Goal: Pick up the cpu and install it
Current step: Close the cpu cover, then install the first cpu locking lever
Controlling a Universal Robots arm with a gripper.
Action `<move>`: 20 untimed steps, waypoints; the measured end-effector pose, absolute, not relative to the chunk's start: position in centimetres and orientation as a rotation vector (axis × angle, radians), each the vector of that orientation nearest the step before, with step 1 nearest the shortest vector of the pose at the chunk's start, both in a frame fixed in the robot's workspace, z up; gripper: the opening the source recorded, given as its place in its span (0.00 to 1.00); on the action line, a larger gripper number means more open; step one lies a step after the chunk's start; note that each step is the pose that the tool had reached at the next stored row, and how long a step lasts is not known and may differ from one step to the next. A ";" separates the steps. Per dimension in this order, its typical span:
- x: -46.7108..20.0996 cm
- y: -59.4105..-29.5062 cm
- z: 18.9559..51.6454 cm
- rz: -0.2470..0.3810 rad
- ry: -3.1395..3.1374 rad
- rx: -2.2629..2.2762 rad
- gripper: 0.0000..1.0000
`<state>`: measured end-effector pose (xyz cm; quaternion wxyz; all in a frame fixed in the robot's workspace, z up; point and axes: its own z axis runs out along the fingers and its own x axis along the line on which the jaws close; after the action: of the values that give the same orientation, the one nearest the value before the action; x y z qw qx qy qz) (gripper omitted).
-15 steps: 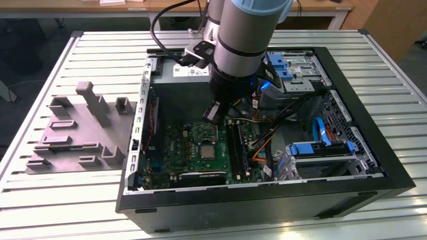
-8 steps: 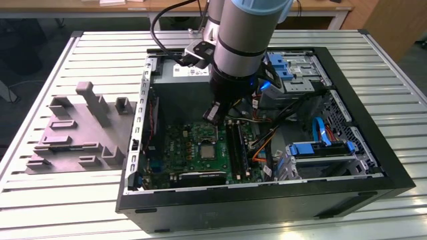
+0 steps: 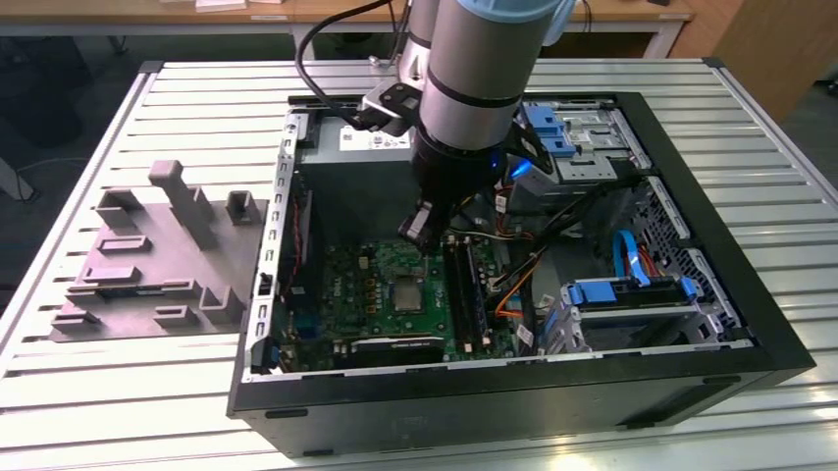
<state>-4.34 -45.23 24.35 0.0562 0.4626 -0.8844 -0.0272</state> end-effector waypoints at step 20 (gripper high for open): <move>-5.0 -46.0 24.2 -0.077 -2.659 1.448 0.11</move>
<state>-4.98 -46.02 24.25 0.0564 0.4774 -0.8765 -0.0253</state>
